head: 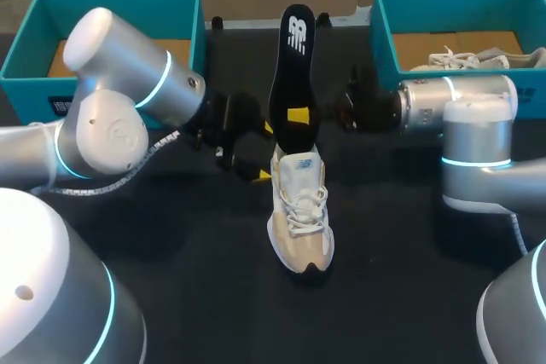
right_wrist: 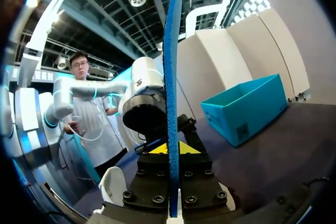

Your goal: Take the shoe out of the shoebox, open the shoe tongue, remove and reinsert the insole, then place the shoe into the shoebox

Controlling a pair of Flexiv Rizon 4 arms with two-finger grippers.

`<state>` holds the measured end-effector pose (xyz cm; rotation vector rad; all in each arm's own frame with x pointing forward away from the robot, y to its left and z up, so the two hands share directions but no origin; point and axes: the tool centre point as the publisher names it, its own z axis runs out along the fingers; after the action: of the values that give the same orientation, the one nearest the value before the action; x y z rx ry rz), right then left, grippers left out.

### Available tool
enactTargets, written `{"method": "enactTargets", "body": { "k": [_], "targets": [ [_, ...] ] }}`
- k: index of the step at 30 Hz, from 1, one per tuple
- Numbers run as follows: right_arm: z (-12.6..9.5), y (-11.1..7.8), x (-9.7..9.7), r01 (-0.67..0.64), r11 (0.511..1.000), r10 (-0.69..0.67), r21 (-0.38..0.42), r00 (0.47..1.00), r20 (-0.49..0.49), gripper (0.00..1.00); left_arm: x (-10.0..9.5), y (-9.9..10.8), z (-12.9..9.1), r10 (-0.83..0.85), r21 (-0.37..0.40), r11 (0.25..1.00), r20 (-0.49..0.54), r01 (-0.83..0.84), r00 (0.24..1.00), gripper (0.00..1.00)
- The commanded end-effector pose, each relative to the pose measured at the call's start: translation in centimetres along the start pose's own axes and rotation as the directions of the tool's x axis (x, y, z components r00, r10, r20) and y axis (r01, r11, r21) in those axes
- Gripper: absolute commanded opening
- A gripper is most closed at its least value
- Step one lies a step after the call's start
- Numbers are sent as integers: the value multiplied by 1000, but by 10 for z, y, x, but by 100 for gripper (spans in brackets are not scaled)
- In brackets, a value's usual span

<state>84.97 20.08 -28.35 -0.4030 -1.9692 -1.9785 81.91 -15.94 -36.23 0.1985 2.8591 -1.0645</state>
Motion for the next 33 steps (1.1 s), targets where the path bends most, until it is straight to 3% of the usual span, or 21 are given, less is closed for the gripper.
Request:
{"method": "enactTargets", "body": {
  "k": [1, 33],
  "targets": [
    [3, -6, -4, -11, 1000, 11, -2, 1000, -11, 0, -3, -2, 4, 3, -4, 1000, -7, -3, 1000, 100],
    [-1, -39, -2, -88, 995, 89, 45, 996, -7, 0, -5, -3, 5, -1, -16, 1000, -18, 0, 1000, 100]
  ]
}}
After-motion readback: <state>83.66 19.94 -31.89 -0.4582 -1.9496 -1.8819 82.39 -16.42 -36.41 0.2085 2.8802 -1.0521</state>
